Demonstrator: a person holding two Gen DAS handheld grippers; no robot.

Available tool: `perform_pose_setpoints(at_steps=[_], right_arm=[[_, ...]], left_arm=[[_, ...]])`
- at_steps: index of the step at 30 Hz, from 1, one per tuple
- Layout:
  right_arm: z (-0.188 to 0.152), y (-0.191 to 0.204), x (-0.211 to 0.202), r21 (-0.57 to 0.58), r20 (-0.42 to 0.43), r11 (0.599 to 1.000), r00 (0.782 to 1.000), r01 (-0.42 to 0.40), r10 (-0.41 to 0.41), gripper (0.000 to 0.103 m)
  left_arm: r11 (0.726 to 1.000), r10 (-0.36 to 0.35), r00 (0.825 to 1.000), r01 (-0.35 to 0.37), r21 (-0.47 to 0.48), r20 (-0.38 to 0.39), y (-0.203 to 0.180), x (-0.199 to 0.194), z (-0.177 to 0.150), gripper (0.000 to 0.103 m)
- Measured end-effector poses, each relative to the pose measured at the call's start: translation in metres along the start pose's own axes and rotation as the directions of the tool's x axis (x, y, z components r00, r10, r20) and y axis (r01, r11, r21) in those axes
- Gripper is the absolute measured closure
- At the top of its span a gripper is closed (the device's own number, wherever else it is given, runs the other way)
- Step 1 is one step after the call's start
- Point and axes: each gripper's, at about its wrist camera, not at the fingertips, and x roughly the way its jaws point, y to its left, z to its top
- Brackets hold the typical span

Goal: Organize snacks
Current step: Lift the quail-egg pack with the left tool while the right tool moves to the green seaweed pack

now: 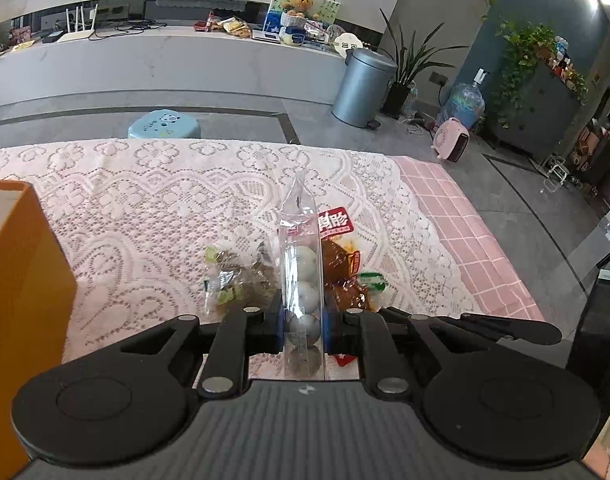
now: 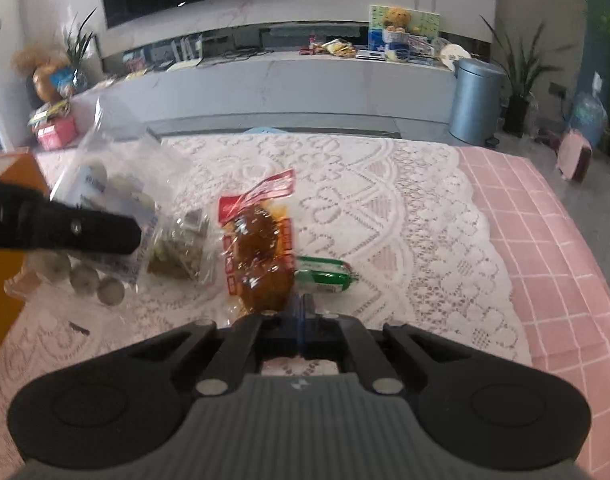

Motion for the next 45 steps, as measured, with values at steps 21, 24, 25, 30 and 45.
perform_pose_setpoints(at_steps=[21,24,25,30,45], right_arm=[[-0.01,0.007,0.011,-0.117,0.134,0.993,0.99,-0.016,0.032,0.036],[-0.005,0.013,0.016,-0.118,0.155,0.993,0.988,0.003,0.015,0.036],[-0.004,0.015,0.019,-0.124,0.16,0.992,0.987,0.009,0.011,0.036],[-0.004,0.025,0.036,-0.168,0.133,0.986,0.991,0.006,0.017,0.034],[0.001,0.029,0.021,-0.154,0.131,0.987,0.991,0.038,-0.018,0.054]], left_arm=[[0.999,0.029,1.0,-0.029,-0.028,0.003,0.024,0.019,-0.003,0.085],[0.999,0.017,1.0,-0.017,-0.05,0.006,0.028,0.02,-0.004,0.085],[0.998,0.015,1.0,-0.015,-0.058,0.007,0.03,0.021,-0.004,0.085],[0.997,0.012,1.0,-0.011,-0.078,0.01,0.035,0.02,-0.003,0.085],[0.995,-0.023,0.999,0.027,-0.1,0.035,0.035,0.003,0.0,0.085]])
